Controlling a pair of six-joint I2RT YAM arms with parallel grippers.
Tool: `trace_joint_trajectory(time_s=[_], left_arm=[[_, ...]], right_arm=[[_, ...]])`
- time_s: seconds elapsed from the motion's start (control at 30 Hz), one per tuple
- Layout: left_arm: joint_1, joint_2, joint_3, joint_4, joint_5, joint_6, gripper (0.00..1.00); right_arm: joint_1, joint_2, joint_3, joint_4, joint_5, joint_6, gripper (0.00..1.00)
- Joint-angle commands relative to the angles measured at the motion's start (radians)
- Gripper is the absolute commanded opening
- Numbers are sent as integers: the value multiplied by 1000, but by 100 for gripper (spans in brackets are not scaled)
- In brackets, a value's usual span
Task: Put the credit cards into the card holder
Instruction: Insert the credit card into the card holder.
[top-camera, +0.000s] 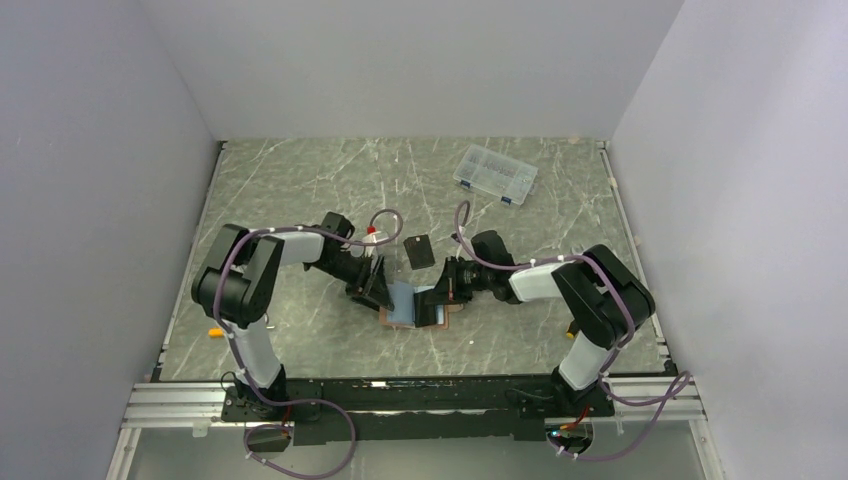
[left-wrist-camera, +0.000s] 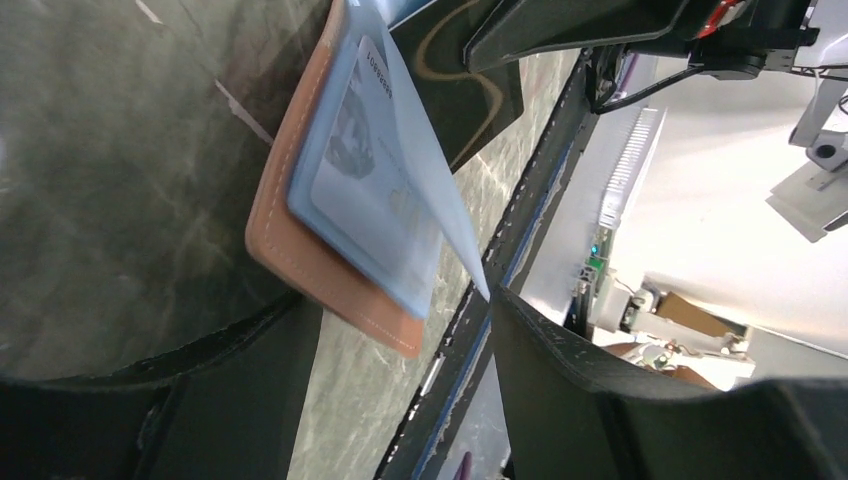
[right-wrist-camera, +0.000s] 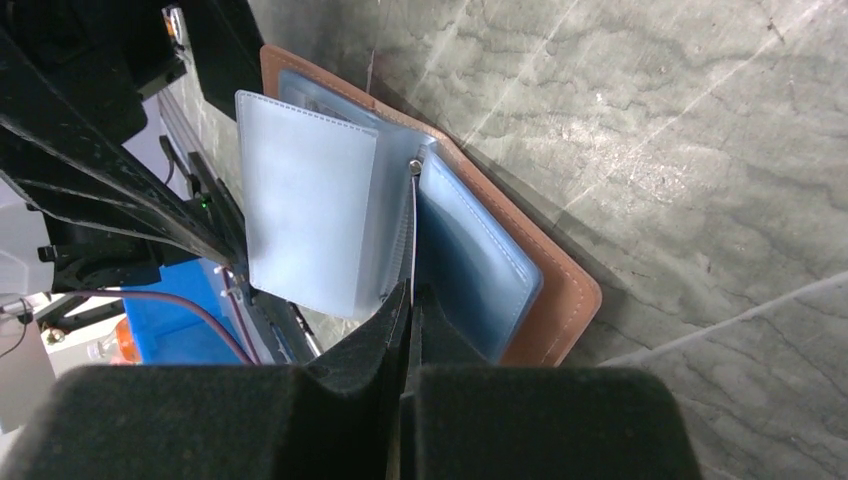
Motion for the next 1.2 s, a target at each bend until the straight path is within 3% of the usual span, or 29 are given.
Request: trace_joint_trajectory(time_s=[0.0, 0.33, 0.53, 0.67, 0.8, 0.97, 1.17], left_arm=[[-22, 53, 43, 16, 39, -56, 68], [3, 38, 46, 57, 170, -87, 68], [-6, 74, 60, 68, 124, -92, 65], [-28, 89, 99, 37, 8, -83, 61], [-32, 92, 122, 20, -80, -83, 54], [-35, 77, 108, 10, -147, -79, 37], [-49, 45, 93, 12, -181, -78, 30]], right_arm=[[-1, -40, -23, 4, 28, -18, 0], [-1, -107, 14, -37, 21, -29, 0], [2, -89, 31, -18, -6, -14, 0], [1, -87, 26, -10, -11, -10, 0], [-18, -85, 4, 29, -12, 16, 0], [-50, -50, -21, 153, -31, 87, 0], [-53, 16, -19, 266, -46, 162, 0]])
